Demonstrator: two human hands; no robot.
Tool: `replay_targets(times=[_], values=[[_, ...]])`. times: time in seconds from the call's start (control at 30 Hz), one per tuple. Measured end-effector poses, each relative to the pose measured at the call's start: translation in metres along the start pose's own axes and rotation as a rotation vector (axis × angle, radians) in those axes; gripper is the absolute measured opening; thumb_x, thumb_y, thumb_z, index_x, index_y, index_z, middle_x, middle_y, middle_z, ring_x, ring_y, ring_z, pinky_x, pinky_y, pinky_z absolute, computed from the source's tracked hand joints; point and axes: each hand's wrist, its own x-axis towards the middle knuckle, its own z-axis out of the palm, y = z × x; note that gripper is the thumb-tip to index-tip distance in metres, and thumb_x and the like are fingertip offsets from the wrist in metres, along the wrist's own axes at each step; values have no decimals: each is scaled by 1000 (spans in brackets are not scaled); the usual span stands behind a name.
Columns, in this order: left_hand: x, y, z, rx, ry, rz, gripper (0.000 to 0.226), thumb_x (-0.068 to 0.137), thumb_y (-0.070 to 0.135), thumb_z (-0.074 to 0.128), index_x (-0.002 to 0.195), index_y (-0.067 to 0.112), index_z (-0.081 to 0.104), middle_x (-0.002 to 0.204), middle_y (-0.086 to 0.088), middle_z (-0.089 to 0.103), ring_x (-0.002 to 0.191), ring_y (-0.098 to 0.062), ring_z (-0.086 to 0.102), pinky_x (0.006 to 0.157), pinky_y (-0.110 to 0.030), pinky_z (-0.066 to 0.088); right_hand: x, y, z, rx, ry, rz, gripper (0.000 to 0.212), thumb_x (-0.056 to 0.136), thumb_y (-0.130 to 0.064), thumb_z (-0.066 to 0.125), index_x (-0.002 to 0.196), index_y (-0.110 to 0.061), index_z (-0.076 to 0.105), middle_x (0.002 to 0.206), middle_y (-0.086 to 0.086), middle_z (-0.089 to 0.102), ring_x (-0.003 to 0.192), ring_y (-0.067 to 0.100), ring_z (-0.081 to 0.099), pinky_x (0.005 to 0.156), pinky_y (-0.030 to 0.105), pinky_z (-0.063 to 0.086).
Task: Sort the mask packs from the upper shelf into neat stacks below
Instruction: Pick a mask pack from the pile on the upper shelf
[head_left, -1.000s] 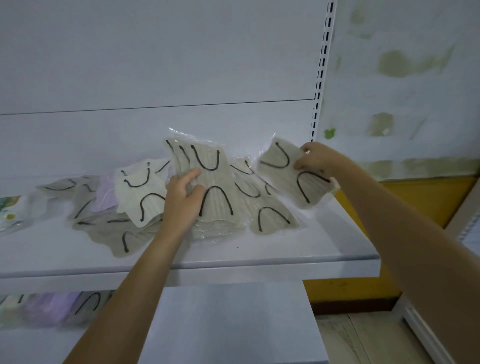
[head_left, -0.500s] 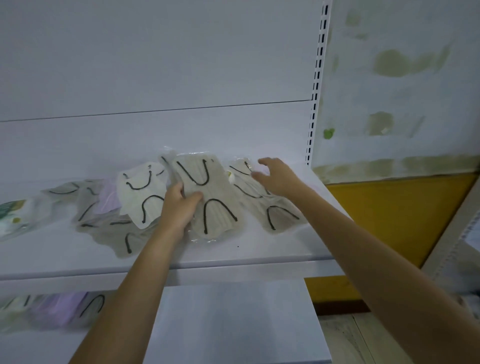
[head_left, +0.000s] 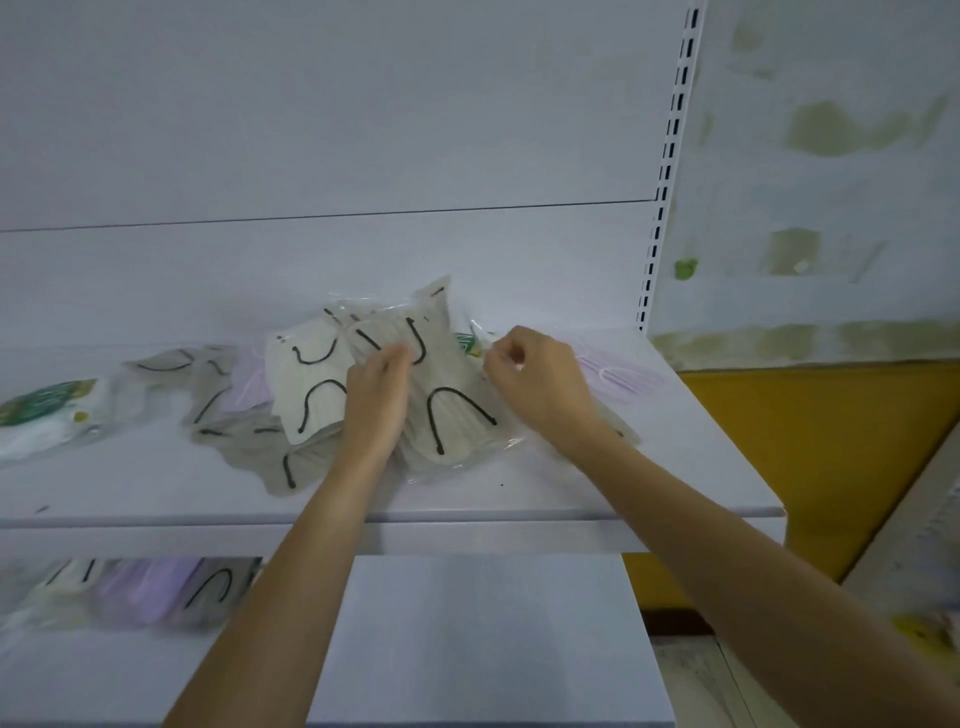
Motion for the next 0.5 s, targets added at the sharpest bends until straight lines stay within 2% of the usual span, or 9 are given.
replay_targets(times=[0.07, 0.13, 0.2, 0.27, 0.3, 0.37, 0.4, 0.47, 0.5], values=[[-2, 7, 3, -32, -19, -35, 49, 96, 46, 37, 102, 5, 64, 106, -11, 63, 99, -21, 57, 84, -35, 44, -20, -11, 10, 57, -6, -17, 17, 91, -25, 49, 89, -12, 60, 83, 3, 66, 75, 18, 58, 65, 30, 43], [-4, 10, 6, -41, -29, -68, 45, 97, 43, 39, 106, 8, 65, 113, -9, 64, 106, -21, 58, 95, -37, 42, -34, -15, 17, 96, -68, -28, 20, 91, -29, 49, 87, -13, 61, 84, 0, 67, 77, 16, 59, 70, 31, 45], [-6, 8, 7, -24, -28, -45, 15, 95, 28, 50, 95, 20, 62, 100, 2, 56, 90, -9, 53, 89, -25, 40, -43, -12, 21, 132, -247, -87, 23, 94, -34, 49, 85, -16, 62, 84, -4, 67, 77, 13, 58, 74, 29, 47], [-8, 5, 4, 46, -14, -25, 22, 91, 9, 53, 110, 19, 58, 110, 1, 46, 91, -4, 48, 77, -7, 35, -46, -6, 15, 177, -325, -135, 24, 96, -36, 46, 92, -19, 63, 87, -4, 65, 79, 10, 57, 74, 24, 43], [-9, 2, 1, 72, 1, -21, 37, 90, 5, 52, 125, 16, 52, 120, -1, 47, 100, -6, 49, 78, -6, 33, -44, 4, 9, 116, -296, -123, 28, 96, -38, 45, 106, -18, 63, 101, -1, 65, 92, 12, 57, 83, 26, 42], [-11, 1, -9, 51, 52, -20, 61, 90, 2, 48, 146, 19, 30, 146, 3, 36, 116, -6, 46, 89, -14, 34, -36, 27, -6, -276, -219, -43, 47, 95, -44, 43, 132, -14, 46, 136, 3, 49, 125, 20, 43, 102, 33, 31], [-12, 0, -13, 2, 75, 10, 68, 90, 1, 47, 149, 24, 23, 151, 7, 29, 112, 2, 49, 87, -13, 39, -34, 38, -11, -477, -224, 17, 50, 94, -44, 42, 132, -12, 44, 139, 5, 44, 129, 25, 37, 104, 36, 28], [-12, 0, -22, -50, 104, 49, 70, 90, -2, 45, 149, 28, 21, 149, 11, 27, 81, 23, 52, 68, -1, 40, -37, 51, -18, -648, -238, 97, 32, 94, -40, 40, 101, -13, 56, 115, 8, 53, 113, 28, 45, 93, 38, 31], [-12, 1, -26, -48, 123, 39, 66, 91, -2, 44, 147, 27, 27, 147, 10, 31, 75, 26, 51, 67, 0, 40, -39, 54, -19, -663, -204, 89, 27, 94, -34, 39, 80, -16, 53, 97, 6, 53, 98, 26, 48, 86, 36, 32]])
